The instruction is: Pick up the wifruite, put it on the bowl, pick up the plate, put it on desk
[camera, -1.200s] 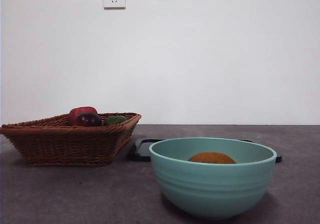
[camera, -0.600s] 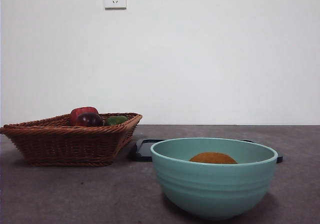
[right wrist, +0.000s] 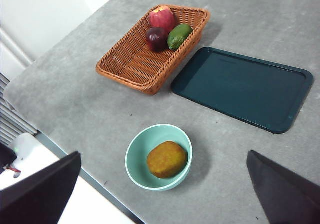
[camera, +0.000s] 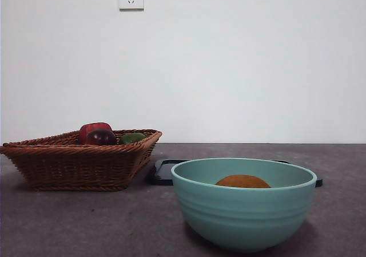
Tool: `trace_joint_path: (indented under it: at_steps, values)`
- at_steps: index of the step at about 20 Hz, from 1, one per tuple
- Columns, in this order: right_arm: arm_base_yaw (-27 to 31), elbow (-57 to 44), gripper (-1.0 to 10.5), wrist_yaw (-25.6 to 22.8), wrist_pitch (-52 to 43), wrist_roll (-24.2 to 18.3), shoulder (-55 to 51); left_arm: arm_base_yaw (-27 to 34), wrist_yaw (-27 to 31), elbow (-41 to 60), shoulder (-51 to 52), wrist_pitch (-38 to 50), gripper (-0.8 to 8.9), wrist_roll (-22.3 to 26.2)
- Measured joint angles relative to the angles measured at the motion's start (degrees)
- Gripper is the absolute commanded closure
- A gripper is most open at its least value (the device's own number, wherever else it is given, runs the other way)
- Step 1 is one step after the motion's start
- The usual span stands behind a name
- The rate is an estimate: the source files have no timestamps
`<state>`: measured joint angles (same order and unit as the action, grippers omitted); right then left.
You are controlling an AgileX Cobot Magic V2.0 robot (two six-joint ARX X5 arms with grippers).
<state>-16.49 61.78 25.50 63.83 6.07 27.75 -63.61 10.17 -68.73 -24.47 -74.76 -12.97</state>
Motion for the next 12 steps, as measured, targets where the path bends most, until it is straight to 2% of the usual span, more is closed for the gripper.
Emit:
trace_joint_path:
  at_steps: [5,12]
  values:
    - [0.0,0.0,3.0,0.8,0.0,6.1,0.6,0.0,0.0,0.0,0.0,0.0,2.2,0.0]
    - [-0.2,0.0,3.0,1.6,-0.1,7.4,13.1,0.0,0.0,0.0,0.0,0.0,2.2,0.0]
